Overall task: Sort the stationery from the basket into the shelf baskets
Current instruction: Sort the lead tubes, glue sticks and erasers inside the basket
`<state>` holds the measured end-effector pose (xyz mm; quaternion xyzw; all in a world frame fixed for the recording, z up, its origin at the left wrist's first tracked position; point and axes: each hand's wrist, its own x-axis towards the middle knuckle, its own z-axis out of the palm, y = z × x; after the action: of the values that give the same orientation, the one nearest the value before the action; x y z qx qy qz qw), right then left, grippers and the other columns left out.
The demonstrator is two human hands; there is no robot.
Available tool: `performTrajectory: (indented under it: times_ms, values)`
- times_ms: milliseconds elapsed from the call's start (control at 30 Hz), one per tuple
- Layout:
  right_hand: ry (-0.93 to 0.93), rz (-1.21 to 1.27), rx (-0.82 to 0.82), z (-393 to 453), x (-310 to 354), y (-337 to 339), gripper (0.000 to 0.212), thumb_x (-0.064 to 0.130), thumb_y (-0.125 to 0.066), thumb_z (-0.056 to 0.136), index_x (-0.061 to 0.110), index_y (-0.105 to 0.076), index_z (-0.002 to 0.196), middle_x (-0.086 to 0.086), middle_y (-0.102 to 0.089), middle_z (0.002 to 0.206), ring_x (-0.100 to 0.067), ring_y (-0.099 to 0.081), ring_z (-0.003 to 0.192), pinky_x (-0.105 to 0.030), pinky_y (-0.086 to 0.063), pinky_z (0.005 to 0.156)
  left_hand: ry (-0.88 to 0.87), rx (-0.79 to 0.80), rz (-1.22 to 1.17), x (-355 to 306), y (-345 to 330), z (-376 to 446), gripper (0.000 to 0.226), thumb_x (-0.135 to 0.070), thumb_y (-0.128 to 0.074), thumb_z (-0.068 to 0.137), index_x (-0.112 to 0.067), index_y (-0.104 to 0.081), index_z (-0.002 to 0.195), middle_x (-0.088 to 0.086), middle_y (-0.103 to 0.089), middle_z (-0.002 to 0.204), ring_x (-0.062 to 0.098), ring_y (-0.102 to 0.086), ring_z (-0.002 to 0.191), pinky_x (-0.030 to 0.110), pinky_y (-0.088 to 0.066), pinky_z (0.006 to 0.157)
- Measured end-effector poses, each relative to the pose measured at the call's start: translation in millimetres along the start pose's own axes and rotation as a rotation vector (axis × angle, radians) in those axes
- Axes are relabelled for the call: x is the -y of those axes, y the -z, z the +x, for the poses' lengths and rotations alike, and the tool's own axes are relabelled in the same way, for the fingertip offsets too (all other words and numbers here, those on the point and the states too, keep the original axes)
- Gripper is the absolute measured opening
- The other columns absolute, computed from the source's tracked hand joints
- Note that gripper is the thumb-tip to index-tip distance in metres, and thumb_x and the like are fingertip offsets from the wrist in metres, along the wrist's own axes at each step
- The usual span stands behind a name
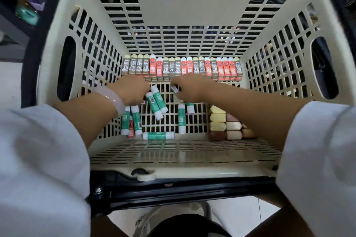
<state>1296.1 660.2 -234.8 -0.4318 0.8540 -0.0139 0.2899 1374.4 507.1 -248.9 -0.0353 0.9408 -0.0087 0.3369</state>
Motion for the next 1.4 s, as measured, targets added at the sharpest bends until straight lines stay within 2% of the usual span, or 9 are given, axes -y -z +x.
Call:
performTrajectory:
  times_ms: [267, 433, 533, 667, 933, 1033, 1167, 1267, 1400]
  values:
    - [0.036, -0.228, -0.138, 18, -1, -39, 0.036, 0.001, -0.046, 0.088, 0.01, -0.045, 0.123, -0.016, -0.053, 0.114, -0.033, -0.054, 0.101, -0.039, -0.045, 0.079, -0.068, -0.042, 0.226, -8, -17, 9, 0.023, -0.014, -0.052, 0.09, -0.019, -0.056, 0.112, -0.002, -0.061, 0.091, 0.02, -0.06, 0.094, 0.043, -0.029, 0.106]
    - [0.007, 0.315, -0.282, 22, -7, -21, 0.045, 0.0, -0.052, 0.083, 0.014, -0.044, 0.124, -0.011, -0.057, 0.103, -0.024, -0.059, 0.08, -0.037, -0.052, 0.069, 0.037, -0.127, -0.128, -8, 2, 12, 0.014, -0.017, -0.051, 0.09, -0.008, -0.056, 0.1, -0.002, -0.047, 0.073, 0.018, -0.052, 0.073, 0.028, -0.042, 0.061]
    - [-0.092, 0.641, -0.393, 29, -5, -7, 0.013, 0.006, -0.058, 0.084, 0.013, -0.051, 0.092, 0.001, -0.052, 0.072, -0.01, -0.048, 0.057, -0.028, -0.042, 0.053, 0.152, -0.111, -0.636, -6, 19, 12, 0.011, -0.013, -0.05, 0.091, -0.007, -0.047, 0.099, 0.004, -0.054, 0.079, 0.016, -0.056, 0.065, 0.023, -0.043, 0.047]
    - [-0.311, 0.978, -0.479, 48, -1, -3, 0.031, 0.012, -0.063, 0.083, 0.019, -0.041, 0.063, 0.004, -0.049, 0.063, -0.009, -0.047, 0.059, -0.023, -0.043, 0.059, 0.295, -0.016, -1.128, -4, 26, 5, 0.011, -0.012, -0.044, 0.096, -0.004, -0.044, 0.103, 0.015, -0.061, 0.081, 0.018, -0.063, 0.058, 0.018, -0.049, 0.037]
    - [-0.428, 1.102, -0.515, 78, 24, -13, 0.017, 0.011, -0.06, 0.088, 0.015, -0.053, 0.072, -0.004, -0.062, 0.088, -0.019, -0.061, 0.085, -0.03, -0.052, 0.08, 0.384, -0.116, -1.298, -4, 31, 9, 0.007, -0.001, -0.058, 0.086, -0.002, -0.052, 0.084, 0.012, -0.061, 0.077, 0.012, -0.063, 0.063, 0.015, -0.054, 0.051]
    - [-0.369, 0.939, -0.484, 70, 20, -9, 0.016, 0.011, -0.055, 0.09, 0.008, -0.069, 0.098, -0.006, -0.068, 0.104, -0.018, -0.062, 0.092, -0.031, -0.051, 0.087, 0.435, -0.191, -1.318, -1, 33, 11, 0.007, -0.002, -0.062, 0.084, -0.001, -0.057, 0.088, 0.011, -0.06, 0.083, 0.014, -0.062, 0.069, 0.016, -0.054, 0.054]
    - [-0.225, 1.051, -0.403, 50, 11, -9, 0.022, 0.02, -0.048, 0.095, 0.013, -0.067, 0.085, 0.013, -0.058, 0.065, -0.009, -0.049, 0.062, -0.025, -0.043, 0.064, 0.456, -0.281, -1.369, 0, 33, 12, 0.01, -0.002, -0.064, 0.083, -0.003, -0.055, 0.088, 0.011, -0.057, 0.08, 0.019, -0.062, 0.073, 0.023, -0.054, 0.065]
    - [-0.104, 1.053, -0.315, 41, 8, -11, 0.017, 0.016, -0.053, 0.092, 0.012, -0.063, 0.106, -0.004, -0.063, 0.088, -0.011, -0.056, 0.078, -0.019, -0.046, 0.073, 0.415, -0.37, -1.5, -1, 33, 13, 0.025, 0.001, -0.064, 0.082, -0.012, -0.044, 0.075, 0.014, -0.057, 0.088, 0.02, -0.061, 0.072, 0.026, -0.055, 0.07]
    - [-0.1, 1.1, -0.335, 41, 3, -9, 0.013, 0.011, -0.058, 0.089, 0.015, -0.06, 0.101, -0.005, -0.06, 0.073, -0.014, -0.056, 0.074, -0.027, -0.048, 0.074, 0.358, -0.433, -1.604, 1, 34, 11, 0.029, 0.002, -0.061, 0.085, -0.016, -0.04, 0.076, 0.019, -0.057, 0.1, 0.022, -0.062, 0.074, 0.031, -0.056, 0.075]
